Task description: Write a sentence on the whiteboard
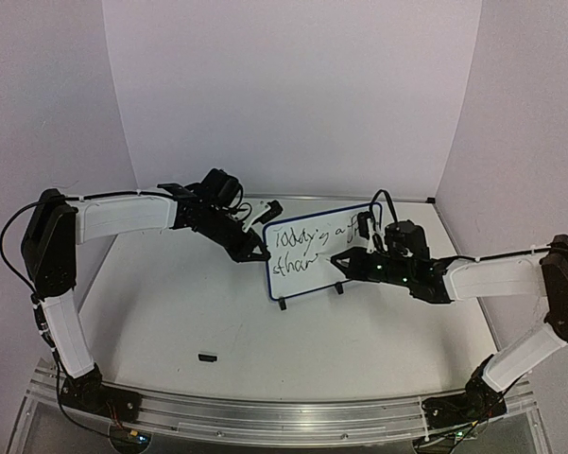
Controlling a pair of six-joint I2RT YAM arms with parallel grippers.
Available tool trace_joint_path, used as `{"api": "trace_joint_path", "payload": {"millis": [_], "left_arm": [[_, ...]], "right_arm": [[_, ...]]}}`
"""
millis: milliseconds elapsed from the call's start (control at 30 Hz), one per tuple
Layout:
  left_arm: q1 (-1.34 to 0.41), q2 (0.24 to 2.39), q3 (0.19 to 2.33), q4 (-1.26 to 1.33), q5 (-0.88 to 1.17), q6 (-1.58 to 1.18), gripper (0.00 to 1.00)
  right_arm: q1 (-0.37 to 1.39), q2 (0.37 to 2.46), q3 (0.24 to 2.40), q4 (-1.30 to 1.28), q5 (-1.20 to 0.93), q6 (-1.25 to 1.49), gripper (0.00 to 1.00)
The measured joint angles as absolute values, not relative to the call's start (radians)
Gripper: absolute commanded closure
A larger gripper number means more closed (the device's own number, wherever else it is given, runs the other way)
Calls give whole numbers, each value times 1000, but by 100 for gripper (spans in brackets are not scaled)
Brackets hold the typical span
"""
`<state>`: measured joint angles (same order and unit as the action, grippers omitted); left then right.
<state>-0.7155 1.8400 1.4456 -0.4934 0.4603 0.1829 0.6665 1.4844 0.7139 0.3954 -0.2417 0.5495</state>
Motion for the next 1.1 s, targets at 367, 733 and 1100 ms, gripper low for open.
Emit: {"api": "trace_joint_path", "payload": {"millis": [367, 733, 1100], "left_arm": [[-715, 1840, 1446, -494, 460, 183, 100], [-715, 1840, 1446, -495, 459, 183, 100], [-715, 1840, 1446, -495, 458, 183, 100]], "right_arm": [[655, 1513, 719, 402, -272, 546, 100], [655, 1545, 718, 403, -291, 551, 100], [655, 1548, 718, 399, -291, 554, 100]]}}
